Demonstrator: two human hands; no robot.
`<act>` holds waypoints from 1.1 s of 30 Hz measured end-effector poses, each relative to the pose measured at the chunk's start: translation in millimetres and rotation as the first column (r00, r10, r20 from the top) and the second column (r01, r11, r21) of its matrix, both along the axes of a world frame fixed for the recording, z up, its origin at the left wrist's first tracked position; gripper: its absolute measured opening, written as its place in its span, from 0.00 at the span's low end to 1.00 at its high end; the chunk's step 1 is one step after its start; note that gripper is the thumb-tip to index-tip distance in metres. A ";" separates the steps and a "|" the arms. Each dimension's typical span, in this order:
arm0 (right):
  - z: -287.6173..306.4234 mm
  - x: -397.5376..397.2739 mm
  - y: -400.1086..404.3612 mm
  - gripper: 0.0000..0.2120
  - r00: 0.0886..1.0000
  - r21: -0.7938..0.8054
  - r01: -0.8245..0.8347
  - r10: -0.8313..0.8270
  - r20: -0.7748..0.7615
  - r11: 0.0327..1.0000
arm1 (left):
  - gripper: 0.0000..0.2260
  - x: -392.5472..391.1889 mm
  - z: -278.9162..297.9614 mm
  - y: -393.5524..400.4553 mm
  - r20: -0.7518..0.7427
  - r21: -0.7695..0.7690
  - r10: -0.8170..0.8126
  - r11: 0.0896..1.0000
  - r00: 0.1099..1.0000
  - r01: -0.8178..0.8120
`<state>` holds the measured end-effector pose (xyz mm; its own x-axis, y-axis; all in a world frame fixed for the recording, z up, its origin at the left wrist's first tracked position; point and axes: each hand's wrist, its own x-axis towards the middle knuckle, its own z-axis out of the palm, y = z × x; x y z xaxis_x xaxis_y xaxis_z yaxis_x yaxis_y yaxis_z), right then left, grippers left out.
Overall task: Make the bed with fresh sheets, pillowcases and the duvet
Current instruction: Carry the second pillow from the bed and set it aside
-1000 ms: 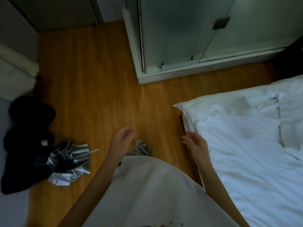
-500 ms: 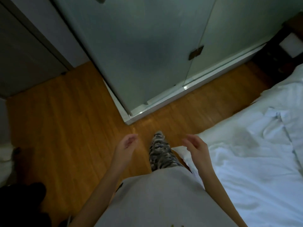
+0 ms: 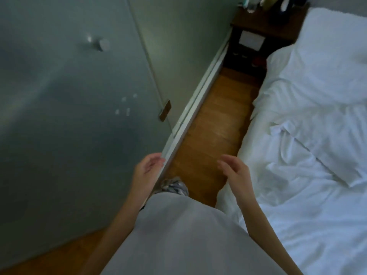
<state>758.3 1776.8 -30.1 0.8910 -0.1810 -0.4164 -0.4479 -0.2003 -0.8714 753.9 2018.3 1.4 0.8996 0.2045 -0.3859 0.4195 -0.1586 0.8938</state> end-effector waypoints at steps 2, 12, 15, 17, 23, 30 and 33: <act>-3.6 17.4 -10.7 0.11 0.996 0.010 0.089 -0.089 -0.016 0.996 | 0.10 42.0 -4.6 -14.5 -0.013 -0.028 -0.088 0.996 0.996 0.088; -19.3 193.5 -82.4 0.07 0.933 0.002 0.356 -0.355 -0.056 0.935 | 0.08 274.4 -32.9 -100.3 -0.053 -0.095 -0.315 0.946 0.948 0.309; 1.8 255.9 -119.5 0.07 0.901 -0.002 0.435 -0.435 0.000 0.901 | 0.07 350.3 -24.2 -132.1 -0.020 -0.067 -0.404 0.913 0.915 0.402; 13.0 287.4 -145.5 0.09 0.873 -0.016 0.487 -0.487 0.031 0.873 | 0.07 397.2 -18.3 -155.7 -0.020 -0.052 -0.459 0.887 0.888 0.458; 6.6 347.5 -202.3 0.09 0.782 -0.021 0.624 -0.624 0.014 0.781 | 0.08 503.5 -19.5 -225.2 -0.066 -0.018 -0.578 0.815 0.813 0.579; -26.5 425.8 -281.6 0.07 0.662 0.068 0.749 -0.744 -0.086 0.659 | 0.08 606.9 -42.1 -331.4 -0.124 0.053 -0.643 0.756 0.755 0.653; -23.4 469.7 -339.5 0.07 0.639 0.087 0.769 -0.764 -0.089 0.633 | 0.08 655.3 -38.2 -394.2 -0.122 0.087 -0.674 0.724 0.728 0.685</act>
